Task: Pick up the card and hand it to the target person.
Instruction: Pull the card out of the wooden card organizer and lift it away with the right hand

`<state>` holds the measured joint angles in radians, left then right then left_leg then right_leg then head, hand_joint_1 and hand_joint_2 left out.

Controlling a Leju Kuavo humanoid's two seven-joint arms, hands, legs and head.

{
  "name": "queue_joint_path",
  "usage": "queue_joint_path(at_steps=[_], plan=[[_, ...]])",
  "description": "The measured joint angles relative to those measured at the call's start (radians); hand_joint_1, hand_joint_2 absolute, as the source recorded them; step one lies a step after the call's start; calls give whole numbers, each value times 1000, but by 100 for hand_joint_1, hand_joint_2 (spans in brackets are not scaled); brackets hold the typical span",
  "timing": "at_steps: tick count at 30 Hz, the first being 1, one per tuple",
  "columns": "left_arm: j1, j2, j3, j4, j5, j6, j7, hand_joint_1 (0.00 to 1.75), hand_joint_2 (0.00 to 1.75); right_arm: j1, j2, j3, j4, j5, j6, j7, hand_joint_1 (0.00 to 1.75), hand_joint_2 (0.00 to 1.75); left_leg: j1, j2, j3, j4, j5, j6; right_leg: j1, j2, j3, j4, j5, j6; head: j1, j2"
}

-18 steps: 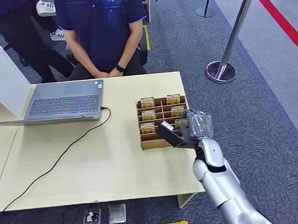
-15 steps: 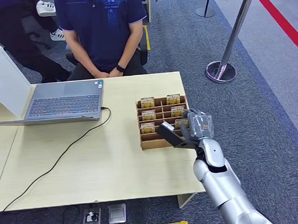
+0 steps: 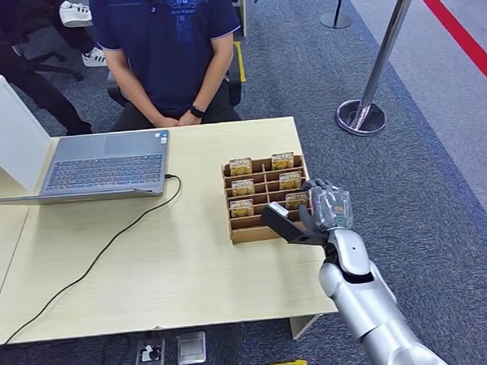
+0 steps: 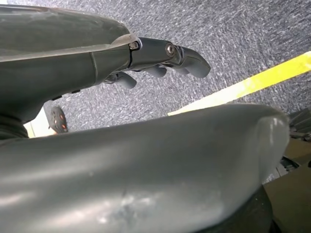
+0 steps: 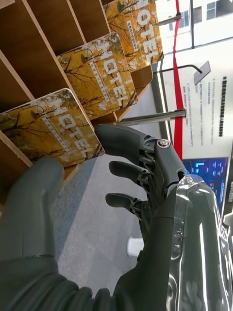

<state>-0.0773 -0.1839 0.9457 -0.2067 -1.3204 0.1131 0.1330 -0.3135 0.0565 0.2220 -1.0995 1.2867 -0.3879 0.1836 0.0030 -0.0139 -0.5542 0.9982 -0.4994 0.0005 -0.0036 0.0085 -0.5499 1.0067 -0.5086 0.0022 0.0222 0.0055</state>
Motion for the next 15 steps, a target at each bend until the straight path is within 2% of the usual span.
queue_joint_path(at_steps=[9,11,13,15], plan=[[0,0,0,1,-8,-2,0,0,0,0,-4,-1,7,0,-8,1,96,175,0,0,0,0,0,0,0,0,0,0,0,0,0,0],[0,0,0,1,-8,-2,0,0,0,1,-5,-1,8,0,-8,1,107,175,0,0,0,0,0,0,0,0,0,0,0,0,0,0],[0,0,0,1,-8,-3,0,0,0,2,-6,-1,9,0,-8,1,132,175,0,0,0,0,0,0,0,0,0,0,0,0,0,0],[0,0,0,2,-8,-4,0,0,0,3,-7,-1,11,1,-8,1,148,175,0,0,0,0,0,0,0,0,0,0,0,0,0,0]])
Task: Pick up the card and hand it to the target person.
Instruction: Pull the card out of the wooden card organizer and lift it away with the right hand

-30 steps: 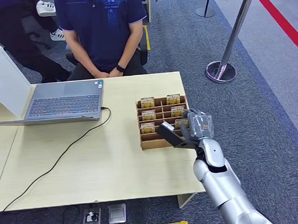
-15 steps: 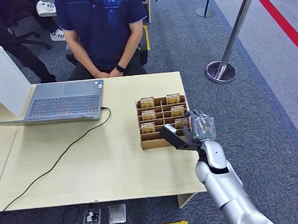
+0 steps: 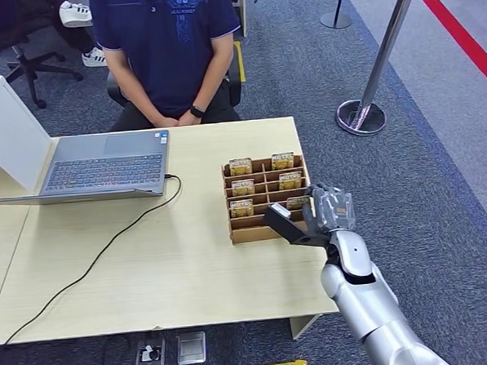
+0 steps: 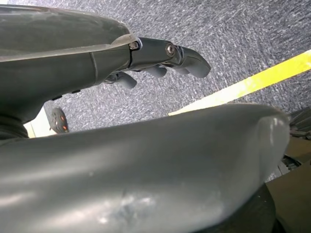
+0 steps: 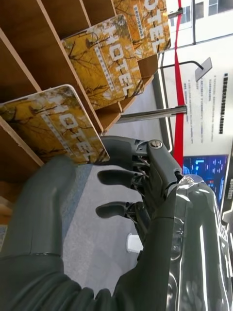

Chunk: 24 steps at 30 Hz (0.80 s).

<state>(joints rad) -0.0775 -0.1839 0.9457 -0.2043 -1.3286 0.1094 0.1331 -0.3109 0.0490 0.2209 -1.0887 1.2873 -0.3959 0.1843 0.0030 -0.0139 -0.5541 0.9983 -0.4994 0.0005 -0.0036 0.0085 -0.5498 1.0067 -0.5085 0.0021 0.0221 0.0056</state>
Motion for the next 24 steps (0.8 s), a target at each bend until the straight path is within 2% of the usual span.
queue_joint_path(at_steps=[7,16,24], plan=[[0,0,0,1,0,-4,0,0,0,-3,0,-1,6,-26,2,-28,142,175,0,0,0,0,0,0,0,0,0,0,0,0,-1,0],[0,0,0,1,0,-8,2,0,0,-15,0,-3,21,-99,19,-74,157,175,0,0,1,0,0,0,0,0,1,0,1,0,0,0],[0,0,0,1,-2,-11,2,0,0,-20,-1,-22,32,-125,19,-79,173,175,0,0,1,0,0,0,0,0,1,0,1,0,-1,0]])
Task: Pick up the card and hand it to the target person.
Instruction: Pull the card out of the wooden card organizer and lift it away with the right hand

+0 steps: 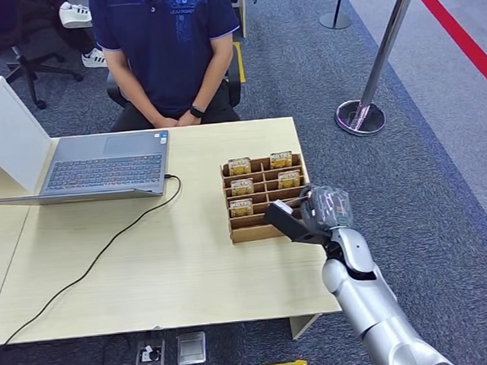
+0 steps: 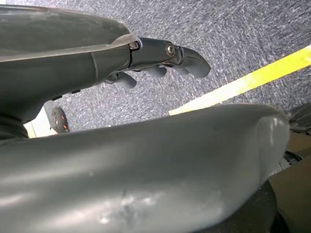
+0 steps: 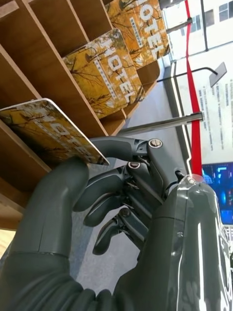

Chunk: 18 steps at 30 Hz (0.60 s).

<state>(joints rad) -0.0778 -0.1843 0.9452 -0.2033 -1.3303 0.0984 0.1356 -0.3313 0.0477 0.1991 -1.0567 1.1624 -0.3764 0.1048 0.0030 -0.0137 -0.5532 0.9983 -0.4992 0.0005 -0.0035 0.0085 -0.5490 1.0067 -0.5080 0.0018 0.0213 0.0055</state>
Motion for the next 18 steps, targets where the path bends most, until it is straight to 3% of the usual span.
queue_joint_path(at_steps=[7,18], plan=[[0,0,0,0,-5,-4,1,0,0,-1,-1,-27,-7,-49,4,-19,175,175,0,0,0,0,0,0,0,0,0,0,0,0,1,0],[0,0,0,0,-5,10,0,0,0,-7,-12,-75,-120,-256,72,-128,175,175,0,0,-1,0,0,0,0,0,-1,0,0,0,0,0]])
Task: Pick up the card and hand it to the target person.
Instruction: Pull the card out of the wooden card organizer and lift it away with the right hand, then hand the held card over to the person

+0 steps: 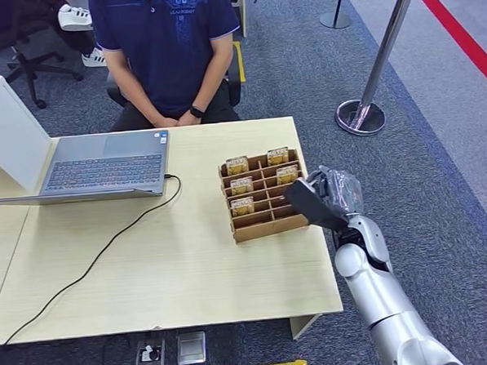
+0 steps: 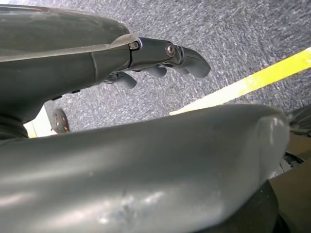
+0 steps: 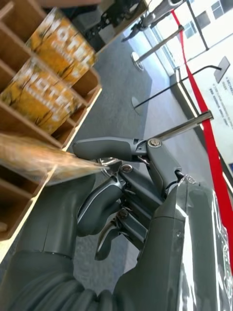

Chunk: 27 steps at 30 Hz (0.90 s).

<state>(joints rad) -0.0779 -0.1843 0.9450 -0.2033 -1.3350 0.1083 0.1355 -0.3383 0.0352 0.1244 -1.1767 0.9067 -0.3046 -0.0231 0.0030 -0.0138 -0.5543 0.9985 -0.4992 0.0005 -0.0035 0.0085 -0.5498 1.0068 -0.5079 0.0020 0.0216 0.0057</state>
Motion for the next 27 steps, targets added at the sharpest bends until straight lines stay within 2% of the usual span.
queue_joint_path(at_steps=[8,17,22,27], plan=[[-1,0,0,0,4,14,-7,0,0,-28,2,-4,-51,-105,46,-48,175,175,0,0,0,0,0,0,0,0,0,0,0,0,0,0],[-8,0,0,0,4,23,1,0,0,-92,28,-3,-65,-159,47,-50,175,175,0,0,0,0,0,0,0,0,0,0,0,0,0,0],[-18,0,0,0,-1,23,4,0,0,-188,62,-3,-7,-138,-15,-27,175,175,0,0,0,0,1,0,0,0,0,1,0,0,0,0],[-29,0,0,0,-13,25,10,0,0,-315,101,-4,113,-102,-132,-14,175,175,0,0,0,0,1,0,0,0,0,1,1,0,0,0]])
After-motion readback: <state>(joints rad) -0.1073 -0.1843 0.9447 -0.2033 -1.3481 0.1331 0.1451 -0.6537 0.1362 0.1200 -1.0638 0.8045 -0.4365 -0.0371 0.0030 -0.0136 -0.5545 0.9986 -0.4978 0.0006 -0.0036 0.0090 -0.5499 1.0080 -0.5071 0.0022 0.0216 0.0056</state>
